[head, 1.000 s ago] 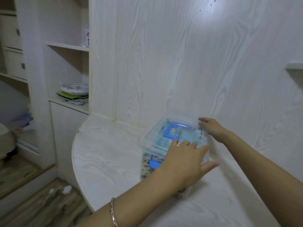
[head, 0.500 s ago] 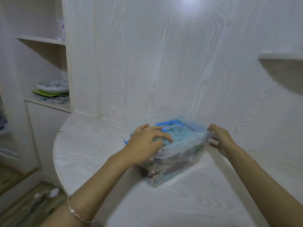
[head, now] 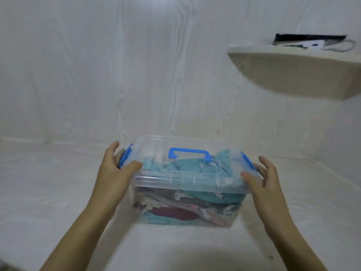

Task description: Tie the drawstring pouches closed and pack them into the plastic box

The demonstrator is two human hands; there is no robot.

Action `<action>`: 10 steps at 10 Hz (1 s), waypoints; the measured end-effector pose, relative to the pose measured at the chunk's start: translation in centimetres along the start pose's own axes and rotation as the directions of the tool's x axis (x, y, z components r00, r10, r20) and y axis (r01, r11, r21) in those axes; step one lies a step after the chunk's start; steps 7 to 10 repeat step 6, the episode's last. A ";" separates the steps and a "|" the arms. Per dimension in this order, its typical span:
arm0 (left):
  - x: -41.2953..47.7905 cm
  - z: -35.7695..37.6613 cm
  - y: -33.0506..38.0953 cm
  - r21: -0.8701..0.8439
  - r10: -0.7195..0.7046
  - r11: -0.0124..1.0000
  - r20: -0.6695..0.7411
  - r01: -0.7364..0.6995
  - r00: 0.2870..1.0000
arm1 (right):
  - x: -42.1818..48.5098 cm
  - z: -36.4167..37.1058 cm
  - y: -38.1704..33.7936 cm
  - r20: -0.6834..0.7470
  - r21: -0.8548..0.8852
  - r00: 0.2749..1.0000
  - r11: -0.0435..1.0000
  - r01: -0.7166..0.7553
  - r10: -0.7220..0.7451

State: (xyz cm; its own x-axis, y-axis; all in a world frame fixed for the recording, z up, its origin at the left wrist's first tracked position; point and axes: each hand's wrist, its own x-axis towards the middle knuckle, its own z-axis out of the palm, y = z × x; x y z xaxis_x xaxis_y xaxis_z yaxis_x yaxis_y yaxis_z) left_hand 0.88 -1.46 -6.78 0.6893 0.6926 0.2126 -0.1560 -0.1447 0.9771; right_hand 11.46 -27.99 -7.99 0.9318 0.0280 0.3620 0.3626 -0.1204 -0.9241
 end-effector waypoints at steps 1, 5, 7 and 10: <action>-0.8 0.4 0.0 0.075 0.098 0.992 0.010 -0.099 0.995 | -0.6 -0.4 0.4 -0.012 -0.006 1.000 1.000 0.028 -0.028; -1.3 0.9 -0.1 0.176 0.174 0.970 -0.015 -0.169 0.985 | 1.0 -0.7 0.9 0.047 -0.062 0.996 0.995 0.080 -0.077; -1.2 0.4 0.0 0.073 0.190 0.979 -0.004 -0.189 0.982 | 1.1 -0.7 0.7 0.069 -0.049 0.994 0.995 0.083 -0.080; -1.2 0.4 0.0 0.073 0.190 0.979 -0.004 -0.189 0.982 | 1.1 -0.7 0.7 0.069 -0.049 0.994 0.995 0.083 -0.080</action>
